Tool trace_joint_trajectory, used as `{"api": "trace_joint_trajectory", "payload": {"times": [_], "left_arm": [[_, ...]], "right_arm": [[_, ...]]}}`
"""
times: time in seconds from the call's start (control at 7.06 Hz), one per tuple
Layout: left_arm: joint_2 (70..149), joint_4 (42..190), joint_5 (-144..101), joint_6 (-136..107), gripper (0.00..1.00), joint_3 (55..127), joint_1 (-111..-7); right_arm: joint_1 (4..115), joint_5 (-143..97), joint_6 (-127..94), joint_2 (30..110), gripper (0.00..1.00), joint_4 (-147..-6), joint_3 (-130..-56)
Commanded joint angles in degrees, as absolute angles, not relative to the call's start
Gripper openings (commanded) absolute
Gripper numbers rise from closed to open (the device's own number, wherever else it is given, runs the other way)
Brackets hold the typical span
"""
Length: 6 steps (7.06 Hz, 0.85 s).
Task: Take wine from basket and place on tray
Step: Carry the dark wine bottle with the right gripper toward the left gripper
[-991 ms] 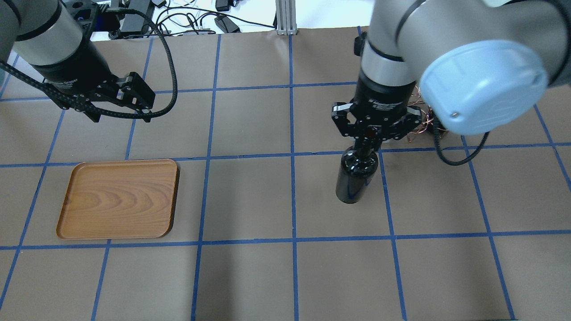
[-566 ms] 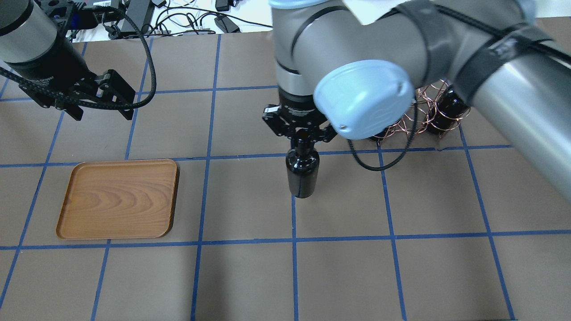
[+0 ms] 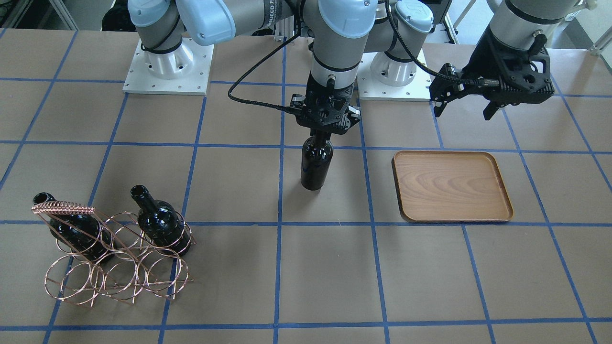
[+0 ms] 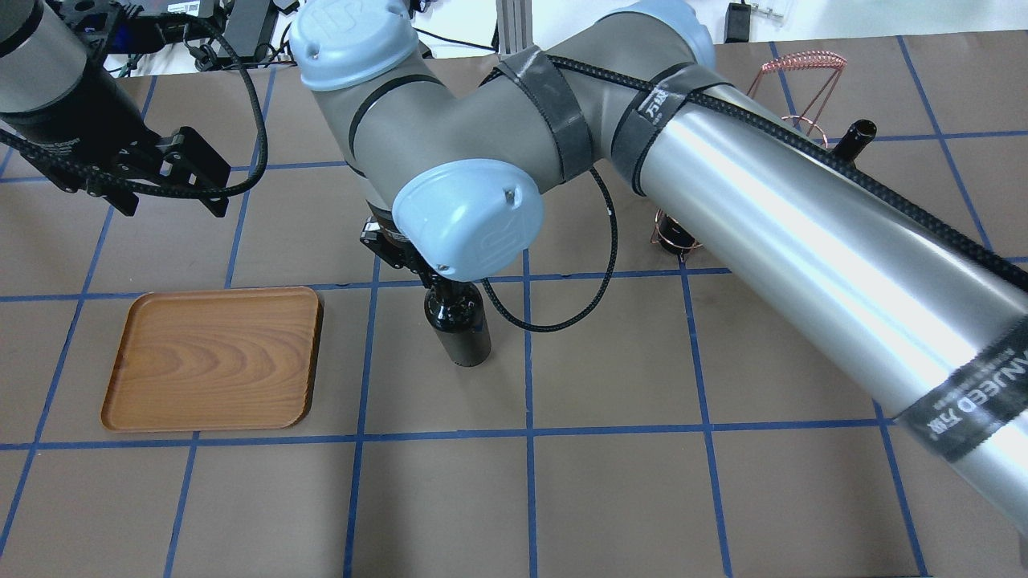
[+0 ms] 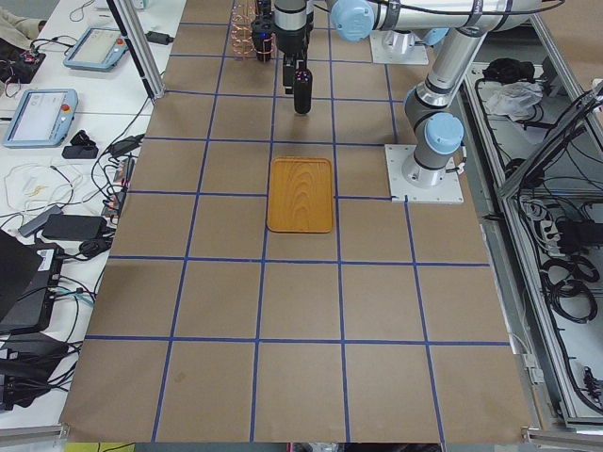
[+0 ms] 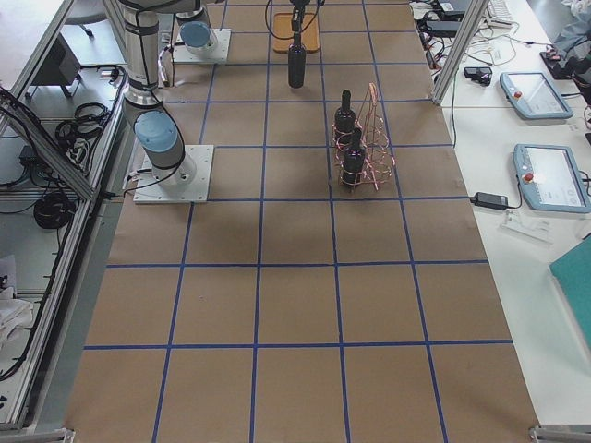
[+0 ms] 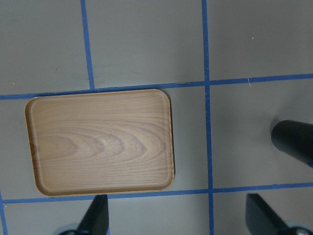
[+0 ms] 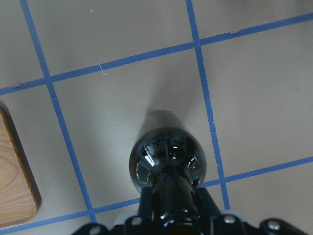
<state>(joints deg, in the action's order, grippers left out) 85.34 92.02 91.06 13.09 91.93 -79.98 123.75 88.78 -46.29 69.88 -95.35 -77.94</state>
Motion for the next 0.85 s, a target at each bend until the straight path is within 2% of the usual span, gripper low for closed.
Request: {"api": "trace_joint_trajectory", "payload": {"times": [0.0,0.28,0.42,0.57,0.71], "left_arm": [[85.34,92.02,91.14,13.18,1.00,91.93,-79.98],[85.34,92.02,90.88,13.10,1.00,92.02,-79.98],[85.34,92.11,91.05,13.10,1.00,92.02,-80.07],[85.08,92.20,91.05,13.01,1.00,91.93,-80.50],[84.90,92.46,91.05,12.92,1.00,91.93,-80.68]], "right_arm": [[124.36,88.59,-47.02,68.91,0.37,-98.51,-77.87],[124.80,88.77,-47.02,68.29,0.41,-98.61,-77.96],[124.80,88.77,-47.02,68.29,0.53,-98.53,-78.05],[124.98,89.64,-47.02,68.38,0.96,-98.61,-78.39],[124.98,89.82,-46.50,68.55,1.00,-98.53,-78.49]]}}
